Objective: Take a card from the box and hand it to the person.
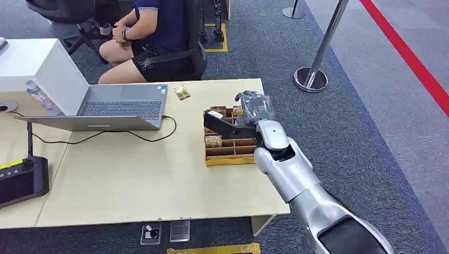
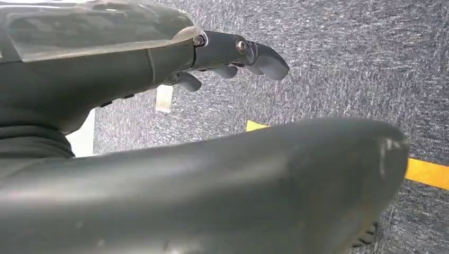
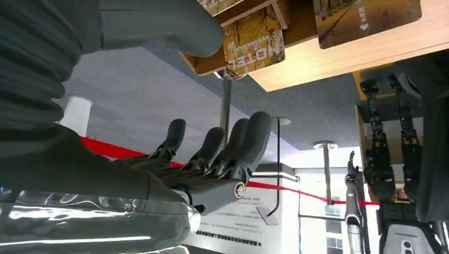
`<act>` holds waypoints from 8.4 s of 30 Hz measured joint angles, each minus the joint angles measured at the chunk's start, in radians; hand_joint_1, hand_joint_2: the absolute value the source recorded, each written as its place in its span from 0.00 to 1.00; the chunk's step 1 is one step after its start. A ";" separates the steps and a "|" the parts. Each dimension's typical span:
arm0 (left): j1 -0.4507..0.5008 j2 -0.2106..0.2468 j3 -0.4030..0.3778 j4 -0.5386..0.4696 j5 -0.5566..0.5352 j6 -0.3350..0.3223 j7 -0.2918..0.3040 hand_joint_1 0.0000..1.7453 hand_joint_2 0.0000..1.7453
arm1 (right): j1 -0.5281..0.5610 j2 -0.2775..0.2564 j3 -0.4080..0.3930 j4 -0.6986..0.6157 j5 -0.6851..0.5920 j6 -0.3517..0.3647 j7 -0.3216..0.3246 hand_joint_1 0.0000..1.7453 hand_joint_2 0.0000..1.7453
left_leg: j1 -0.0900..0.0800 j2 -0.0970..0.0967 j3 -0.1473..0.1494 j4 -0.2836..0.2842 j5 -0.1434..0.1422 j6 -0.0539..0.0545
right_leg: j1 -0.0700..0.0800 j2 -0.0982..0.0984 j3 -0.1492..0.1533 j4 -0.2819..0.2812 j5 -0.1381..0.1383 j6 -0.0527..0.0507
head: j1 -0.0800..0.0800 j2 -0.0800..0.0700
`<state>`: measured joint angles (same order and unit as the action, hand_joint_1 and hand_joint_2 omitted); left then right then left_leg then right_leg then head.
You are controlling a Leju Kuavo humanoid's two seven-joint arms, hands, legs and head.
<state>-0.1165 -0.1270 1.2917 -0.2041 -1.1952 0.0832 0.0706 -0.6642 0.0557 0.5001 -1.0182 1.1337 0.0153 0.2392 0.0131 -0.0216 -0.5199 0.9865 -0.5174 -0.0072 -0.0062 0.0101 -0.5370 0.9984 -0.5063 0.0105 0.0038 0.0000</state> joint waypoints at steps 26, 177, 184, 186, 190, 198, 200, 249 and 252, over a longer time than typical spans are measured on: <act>0.000 0.000 0.000 0.000 -0.001 0.000 0.002 0.00 0.00 | -0.038 0.006 0.025 0.152 -0.024 -0.022 0.021 0.46 1.00 | 0.000 0.000 0.000 0.000 0.000 0.000 | 0.000 0.000 0.000 0.000 0.000 0.000 | 0.000 0.000; 0.009 -0.001 0.001 0.003 0.005 0.004 -0.017 0.00 1.00 | 0.089 -0.017 -0.063 -0.226 0.044 -0.335 -0.204 0.94 1.00 | 0.000 0.000 0.000 0.000 0.001 0.000 | 0.000 0.000 0.000 0.000 0.001 -0.001 | 0.000 0.000; -0.001 -0.003 -0.003 0.003 -0.020 0.006 0.001 0.00 1.00 | 0.026 0.039 -0.058 -0.020 0.104 -0.505 -0.266 0.94 1.00 | 0.000 0.000 0.000 0.000 0.001 0.000 | 0.000 0.000 0.000 0.001 0.001 -0.001 | 0.001 0.000; -0.005 -0.005 -0.007 0.003 -0.025 0.007 0.003 0.00 1.00 | 0.003 0.053 -0.058 0.040 0.129 -0.549 -0.264 0.94 1.00 | 0.000 0.000 0.000 0.000 0.001 0.000 | 0.000 0.000 0.000 0.001 0.001 -0.001 | 0.000 0.000; -0.013 -0.007 -0.017 0.003 -0.040 0.010 0.013 0.00 1.00 | -0.057 0.088 -0.057 0.177 0.202 -0.677 -0.247 0.94 1.00 | 0.000 0.000 0.000 0.000 0.001 -0.001 | 0.000 0.000 0.000 0.001 0.001 -0.001 | 0.000 0.000; -0.024 -0.010 -0.028 0.003 -0.053 0.013 0.017 0.00 1.00 | -0.127 0.134 -0.057 0.327 0.302 -0.706 -0.219 0.94 1.00 | 0.000 0.000 0.000 0.000 0.001 -0.001 | 0.000 0.000 -0.001 0.001 0.001 -0.001 | 0.000 0.000; -0.026 -0.011 -0.029 0.003 -0.056 0.013 0.018 0.00 1.00 | -0.137 0.140 -0.057 0.345 0.330 -0.706 -0.200 0.94 1.00 | 0.000 0.000 0.000 0.000 0.001 -0.001 | 0.000 0.000 -0.001 0.001 0.001 -0.001 | 0.000 0.000; -0.031 -0.011 -0.040 0.003 -0.056 -0.003 -0.002 0.00 0.00 | -0.274 0.156 -0.278 0.560 0.073 -0.709 -0.346 0.00 0.00 | 0.000 0.000 0.000 0.000 0.001 -0.001 | 0.000 0.000 -0.001 0.002 0.001 -0.001 | 0.000 0.000; -0.029 -0.010 -0.036 0.003 -0.056 -0.005 -0.005 0.00 0.00 | -0.284 0.140 -0.371 0.559 -0.055 -0.709 -0.426 0.00 0.00 | 0.000 0.000 0.000 0.001 0.001 -0.001 | 0.000 0.000 -0.001 0.002 0.001 -0.001 | 0.000 0.000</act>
<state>-0.1455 -0.1369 1.2554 -0.2010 -1.2512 0.0786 0.0652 -0.9482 0.1953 0.1291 -0.4593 1.0787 -0.6935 -0.1868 0.0130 -0.0216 -0.5197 0.9872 -0.5165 -0.0078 -0.0062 0.0101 -0.5378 1.0000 -0.5056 0.0095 0.0042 0.0000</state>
